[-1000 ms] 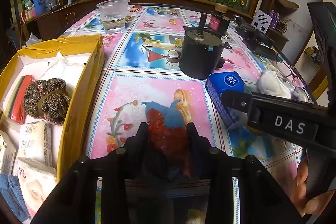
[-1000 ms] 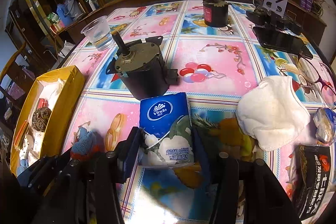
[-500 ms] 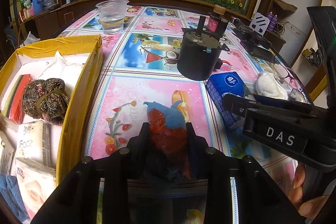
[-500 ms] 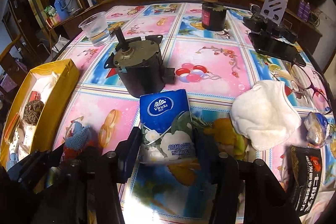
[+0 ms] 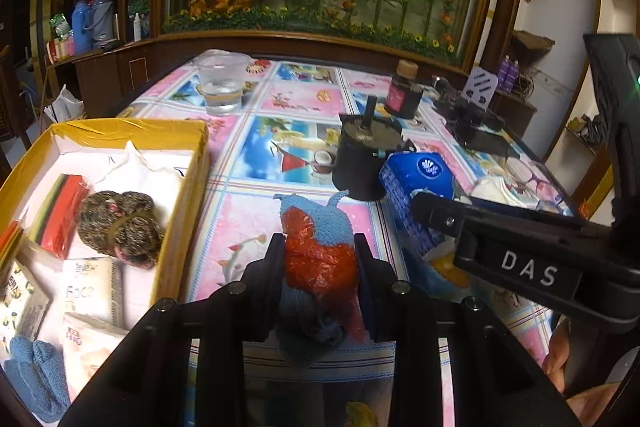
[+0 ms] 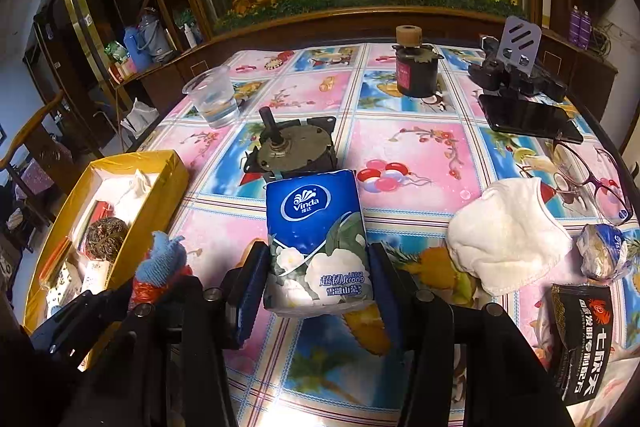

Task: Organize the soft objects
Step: 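Grasp the blue cloth with red bag with the left gripper while the right gripper grasps the Vinda pack, then carry the blue cloth and Vinda pack into the yellow tray and open both grippers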

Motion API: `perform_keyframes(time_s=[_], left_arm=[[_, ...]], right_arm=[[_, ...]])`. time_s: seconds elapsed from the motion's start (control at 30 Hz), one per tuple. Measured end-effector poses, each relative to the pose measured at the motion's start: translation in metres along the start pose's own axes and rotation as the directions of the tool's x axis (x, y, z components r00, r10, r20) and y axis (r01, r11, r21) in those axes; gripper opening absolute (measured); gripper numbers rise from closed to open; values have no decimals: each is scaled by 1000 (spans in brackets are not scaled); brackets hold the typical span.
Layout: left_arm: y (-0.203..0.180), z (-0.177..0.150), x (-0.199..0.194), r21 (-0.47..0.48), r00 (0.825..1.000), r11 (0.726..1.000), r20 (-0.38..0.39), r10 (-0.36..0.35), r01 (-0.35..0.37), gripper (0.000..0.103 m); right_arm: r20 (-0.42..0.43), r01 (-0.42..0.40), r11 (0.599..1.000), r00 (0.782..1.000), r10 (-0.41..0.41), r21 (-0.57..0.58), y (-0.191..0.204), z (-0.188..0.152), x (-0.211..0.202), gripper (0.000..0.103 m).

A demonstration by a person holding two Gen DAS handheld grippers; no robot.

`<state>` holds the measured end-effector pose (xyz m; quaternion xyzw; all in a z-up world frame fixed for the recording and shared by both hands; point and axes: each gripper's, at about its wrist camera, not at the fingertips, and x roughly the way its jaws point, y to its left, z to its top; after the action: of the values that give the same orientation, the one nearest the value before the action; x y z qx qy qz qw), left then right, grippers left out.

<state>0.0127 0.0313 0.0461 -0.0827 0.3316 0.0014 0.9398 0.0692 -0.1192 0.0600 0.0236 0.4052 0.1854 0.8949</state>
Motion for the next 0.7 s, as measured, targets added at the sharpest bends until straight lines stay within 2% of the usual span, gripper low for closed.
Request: perform_keyframes(time_s=[0.23,0.5,0.7], left_arm=[[6,1,-17,-29,998,1000,68,-6,8,31],[23,5,-65,-77,992,997,121,-16,25,31],[56,12,-106,-108,983,994,175,47,-28,31]], right_arm=[[56,5,1000,998,-5,15,9,4,-6,55],[86,-42,998,996,38,44,34,0,-7,55],[97,-122,992,988,120,13,66,-6,-10,55]])
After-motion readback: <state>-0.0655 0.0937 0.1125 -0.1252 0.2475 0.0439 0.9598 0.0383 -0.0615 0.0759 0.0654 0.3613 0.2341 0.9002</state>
